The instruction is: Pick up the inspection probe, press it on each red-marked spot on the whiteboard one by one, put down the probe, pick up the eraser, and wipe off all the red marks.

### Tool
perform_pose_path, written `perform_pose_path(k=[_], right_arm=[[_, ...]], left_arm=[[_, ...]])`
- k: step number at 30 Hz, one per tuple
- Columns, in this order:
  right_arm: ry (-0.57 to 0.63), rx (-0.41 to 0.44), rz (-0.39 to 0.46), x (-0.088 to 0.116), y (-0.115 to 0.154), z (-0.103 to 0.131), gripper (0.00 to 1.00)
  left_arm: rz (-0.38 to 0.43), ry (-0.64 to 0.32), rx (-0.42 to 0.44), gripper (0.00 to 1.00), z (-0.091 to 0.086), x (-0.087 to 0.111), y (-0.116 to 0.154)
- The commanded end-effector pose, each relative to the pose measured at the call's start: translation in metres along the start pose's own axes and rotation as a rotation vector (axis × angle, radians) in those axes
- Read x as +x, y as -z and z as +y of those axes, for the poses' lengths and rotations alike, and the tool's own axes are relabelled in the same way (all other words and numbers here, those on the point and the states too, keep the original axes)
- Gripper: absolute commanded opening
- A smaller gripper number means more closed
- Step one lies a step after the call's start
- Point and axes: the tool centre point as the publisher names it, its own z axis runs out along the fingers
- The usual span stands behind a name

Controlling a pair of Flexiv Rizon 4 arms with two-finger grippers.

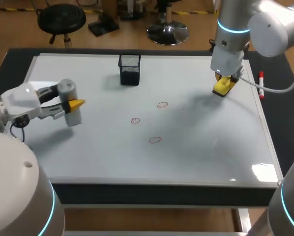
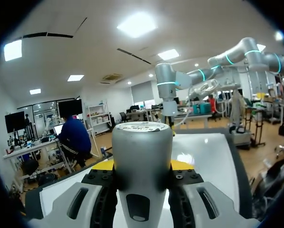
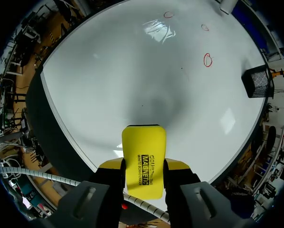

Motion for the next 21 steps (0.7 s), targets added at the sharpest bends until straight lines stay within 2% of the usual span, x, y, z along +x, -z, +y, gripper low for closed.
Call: perform_pose_path(k=[1, 11, 21], right_arm=[[0.001, 0.002, 0.001, 0.001, 0.001, 0.0, 0.0], [0.001, 0.002, 0.001, 0.001, 0.001, 0.0, 0.0], [0.001, 0.002, 0.001, 0.001, 0.001, 0.0, 0.0]], left_arm=[[-0.102, -0.005, 0.004, 0.0, -0.005, 0.005, 0.051], [-0.204, 0.007, 0.002, 0.0, 0.0, 0.002, 0.086], [-0.223, 0.018, -0.003, 0.0, 0.004, 0.003, 0.093]])
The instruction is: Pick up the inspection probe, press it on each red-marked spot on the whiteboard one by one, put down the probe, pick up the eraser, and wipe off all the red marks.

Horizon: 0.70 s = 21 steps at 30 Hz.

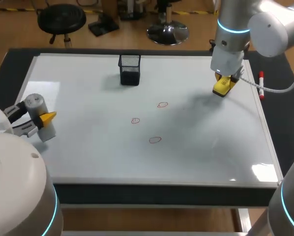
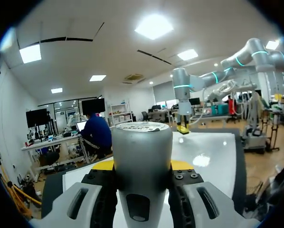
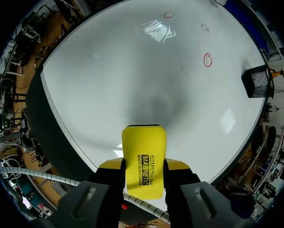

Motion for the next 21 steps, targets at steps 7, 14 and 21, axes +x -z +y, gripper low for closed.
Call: perform_pose_path(k=[7, 14, 21], right_arm=[[0.001, 0.002, 0.001, 0.0007, 0.0008, -0.0003, 0.0], [0.001, 0.002, 0.001, 0.0007, 0.0008, -0.0003, 0.0], [0.019, -0.001, 0.011, 0.0028, -0.002, 0.0059, 0.0]], left_arm=[[-0.017, -0.002, 0.0, 0.0, -0.0032, 0.0032, 0.0048], [-0.017, -0.002, 0.0, 0.0, -0.0032, 0.0032, 0.0048], [-0.017, -0.002, 0.0, 0.0, -0.0032, 0.0032, 0.0048]])
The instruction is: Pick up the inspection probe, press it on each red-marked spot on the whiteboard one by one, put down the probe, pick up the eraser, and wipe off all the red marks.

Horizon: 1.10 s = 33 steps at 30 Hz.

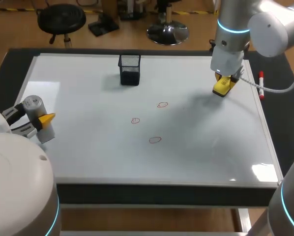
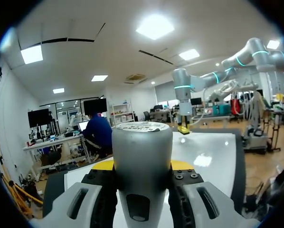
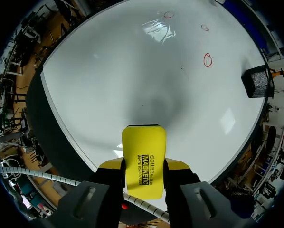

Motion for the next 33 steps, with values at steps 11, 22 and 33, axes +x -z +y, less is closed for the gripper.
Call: perform_pose_path(k=[11, 22, 33], right_arm=[[0.168, 0.006, -0.019, -0.015, 0.012, 0.073, 0.0], [0.39, 0.006, -0.039, -0.051, 0.021, 0.167, 0.0], [0.586, 0.024, -0.041, -0.099, 0.026, 0.23, 0.0]], left_arm=[[-0.003, -0.001, 0.002, 0.0, -0.001, 0.0, 0.0], [-0.003, -0.001, 0.002, 0.0, -0.001, 0.0, 0.0], [-0.003, -0.001, 0.002, 0.0, -0.001, 0.0, 0.0]])
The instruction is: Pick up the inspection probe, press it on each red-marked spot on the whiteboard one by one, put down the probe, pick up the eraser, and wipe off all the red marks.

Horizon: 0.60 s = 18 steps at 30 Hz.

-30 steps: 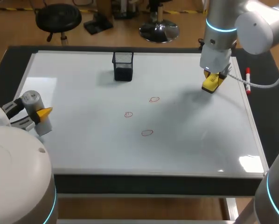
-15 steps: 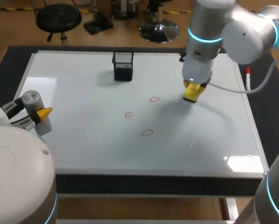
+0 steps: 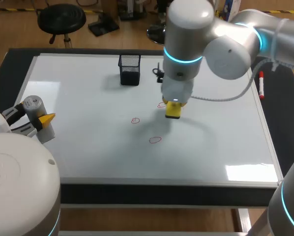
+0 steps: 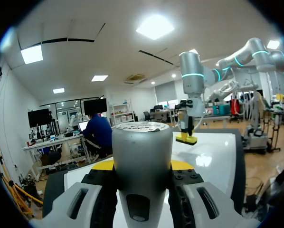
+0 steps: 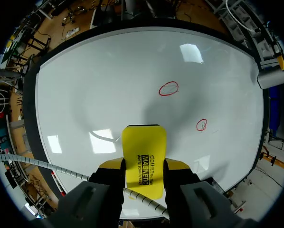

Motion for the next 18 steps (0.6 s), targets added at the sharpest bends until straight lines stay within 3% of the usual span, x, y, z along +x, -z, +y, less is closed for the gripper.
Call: perform_pose_path(k=[1, 11, 18], right_arm=[[0.045, 0.0, 0.044, -0.032, -0.006, 0.006, 0.0], [0.211, -0.018, 0.041, -0.099, -0.023, 0.023, 0.0], [0.282, -0.012, 0.019, -0.133, -0.029, 0.028, 0.0]], left_arm=[[-0.002, -0.001, 0.001, 0.0, 0.0, 0.0, 0.0], [-0.002, -0.001, 0.001, 0.0, 0.0, 0.0, 0.0], [-0.002, -0.001, 0.001, 0.0, 0.0, 0.0, 0.0]])
